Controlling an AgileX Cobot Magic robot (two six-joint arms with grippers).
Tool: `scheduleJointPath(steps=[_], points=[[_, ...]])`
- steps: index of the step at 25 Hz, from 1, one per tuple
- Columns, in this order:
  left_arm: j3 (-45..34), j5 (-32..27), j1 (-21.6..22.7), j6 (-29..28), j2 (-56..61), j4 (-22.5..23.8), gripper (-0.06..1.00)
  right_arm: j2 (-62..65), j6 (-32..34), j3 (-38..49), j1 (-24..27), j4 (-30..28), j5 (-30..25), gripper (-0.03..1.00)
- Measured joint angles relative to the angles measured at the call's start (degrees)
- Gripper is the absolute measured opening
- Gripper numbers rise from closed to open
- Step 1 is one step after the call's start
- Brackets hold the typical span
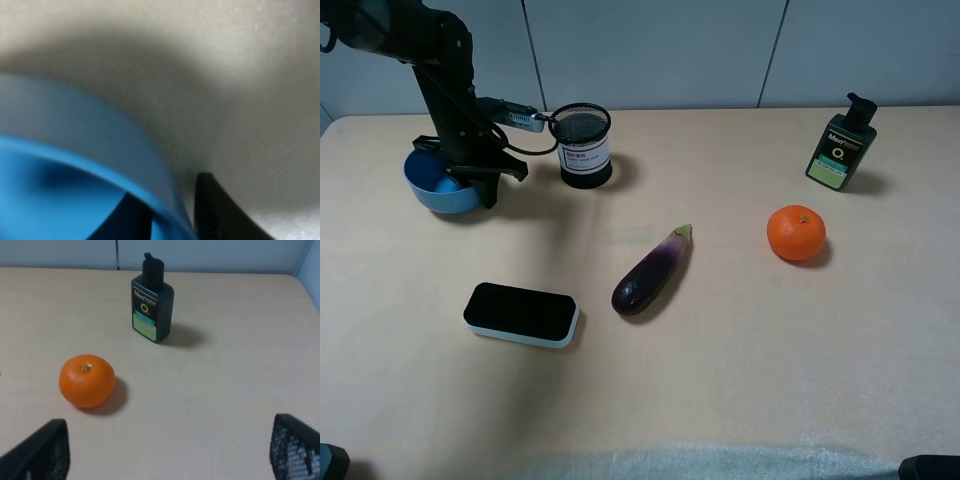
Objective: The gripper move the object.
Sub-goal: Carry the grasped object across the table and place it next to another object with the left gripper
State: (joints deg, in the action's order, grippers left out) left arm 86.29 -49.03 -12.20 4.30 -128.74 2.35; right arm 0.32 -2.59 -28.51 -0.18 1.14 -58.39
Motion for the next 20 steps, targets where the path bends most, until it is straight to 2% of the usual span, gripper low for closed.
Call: scheduleJointPath(steps=[7, 20], points=[[0.0, -0.1, 0.0, -0.07, 0.05, 0.61, 0.12, 0.0, 0.0, 0.0, 0.0, 0.0, 0.0, 0.61], [0.17, -1.1, 0.0, -0.36, 0.05, 0.84, 0.05, 0.0, 0.0, 0.0, 0.0, 0.0, 0.0, 0.61]])
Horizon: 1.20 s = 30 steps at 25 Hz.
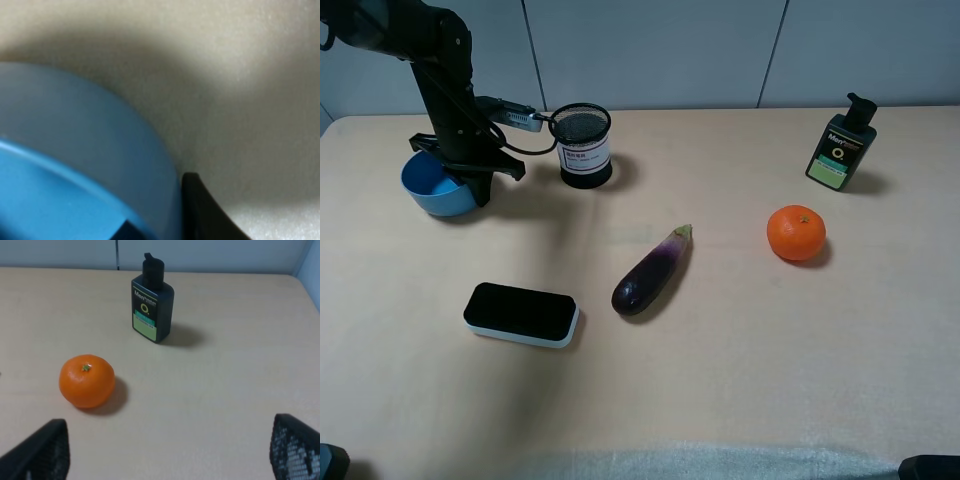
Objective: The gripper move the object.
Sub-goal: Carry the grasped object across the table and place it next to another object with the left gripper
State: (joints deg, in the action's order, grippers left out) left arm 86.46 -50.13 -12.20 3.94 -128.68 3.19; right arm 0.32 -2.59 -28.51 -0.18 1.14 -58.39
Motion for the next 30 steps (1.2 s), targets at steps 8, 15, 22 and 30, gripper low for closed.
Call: scheduleJointPath(steps=[8, 15, 22, 30], points=[[0.0, -0.25, 0.0, 0.04, 1.5, -0.35, 0.04, 0.0, 0.0, 0.0, 0.0, 0.0, 0.0, 0.61], [-0.16, -2.41, 0.0, 0.09, 6.41, -0.76, 0.04, 0.0, 0.0, 0.0, 0.0, 0.0, 0.0, 0.61], [-0.16, -5.02, -0.13, 0.09, 11.74, 0.31, 0.04, 0.0, 0.0, 0.0, 0.0, 0.0, 0.0, 0.61], [0.46, -7.83, -3.13, 0.09, 16.62, 1.78, 0.04, 0.0, 0.0, 0.0, 0.0, 0.0, 0.0, 0.61]])
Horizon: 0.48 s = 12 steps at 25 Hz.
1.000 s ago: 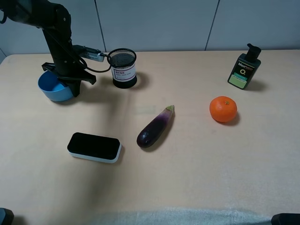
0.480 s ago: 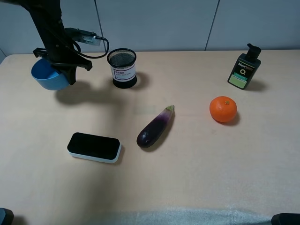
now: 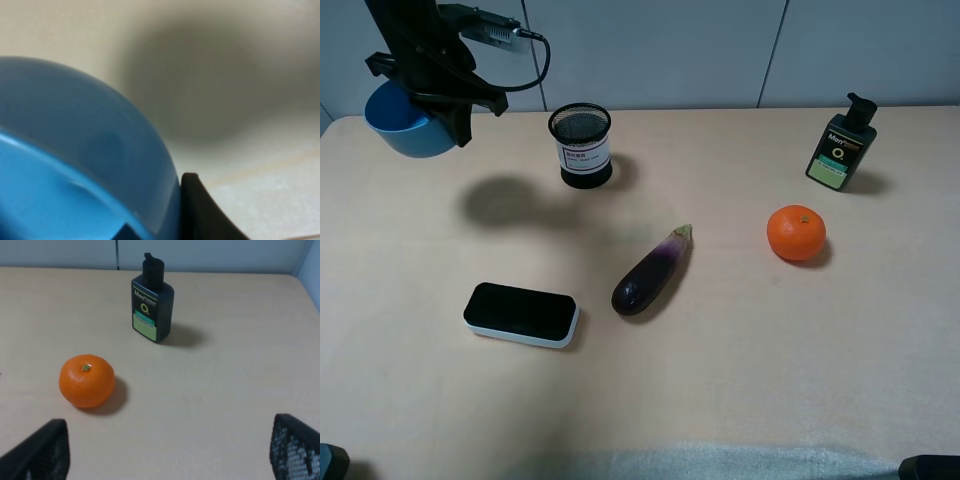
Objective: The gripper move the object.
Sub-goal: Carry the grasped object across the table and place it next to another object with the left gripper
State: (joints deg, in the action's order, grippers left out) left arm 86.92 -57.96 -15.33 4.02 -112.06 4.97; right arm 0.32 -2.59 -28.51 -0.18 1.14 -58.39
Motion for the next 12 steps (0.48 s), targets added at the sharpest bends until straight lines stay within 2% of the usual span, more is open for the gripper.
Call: scheduleJointPath(steps=[12], points=[[11.8, -4.51, -7.12, 0.02, 0.12, 0.0, 0.04, 0.0, 0.0, 0.0, 0.0, 0.0, 0.0, 0.61]])
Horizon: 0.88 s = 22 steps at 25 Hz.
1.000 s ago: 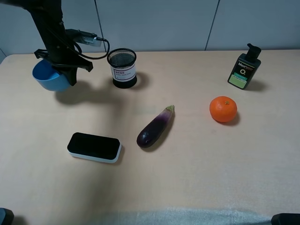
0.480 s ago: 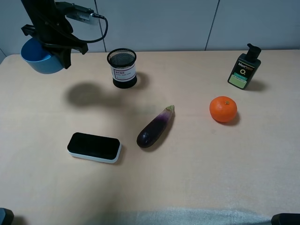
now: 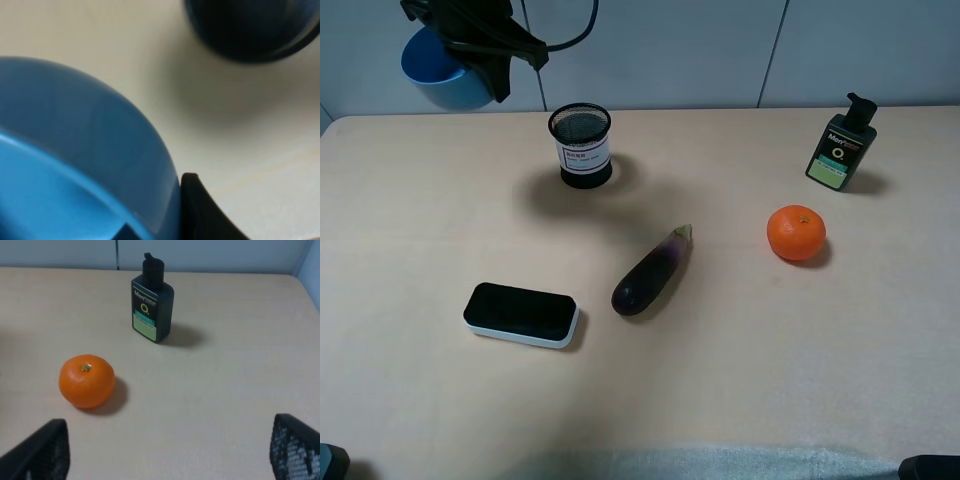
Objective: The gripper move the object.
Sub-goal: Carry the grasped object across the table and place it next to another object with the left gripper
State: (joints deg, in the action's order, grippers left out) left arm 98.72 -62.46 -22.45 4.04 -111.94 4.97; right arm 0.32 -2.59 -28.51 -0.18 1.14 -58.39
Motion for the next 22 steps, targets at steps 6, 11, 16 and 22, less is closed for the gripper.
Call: scheduleJointPath(steps=[6, 11, 16, 22], points=[[1.92, -0.23, -2.16, 0.0, -0.01, 0.0, 0.04, 0.0, 0.0, 0.0, 0.0, 0.0, 0.0, 0.61], [1.92, -0.23, -4.44, 0.0, -0.01, 0.12, 0.04, 0.0, 0.0, 0.0, 0.0, 0.0, 0.0, 0.61], [1.92, -0.27, -7.7, 0.0, -0.01, 0.12, 0.04, 0.0, 0.0, 0.0, 0.0, 0.0, 0.0, 0.61], [2.2, -0.27, -11.81, 0.0, -2.25, 1.05, 0.04, 0.0, 0.0, 0.0, 0.0, 0.0, 0.0, 0.61]])
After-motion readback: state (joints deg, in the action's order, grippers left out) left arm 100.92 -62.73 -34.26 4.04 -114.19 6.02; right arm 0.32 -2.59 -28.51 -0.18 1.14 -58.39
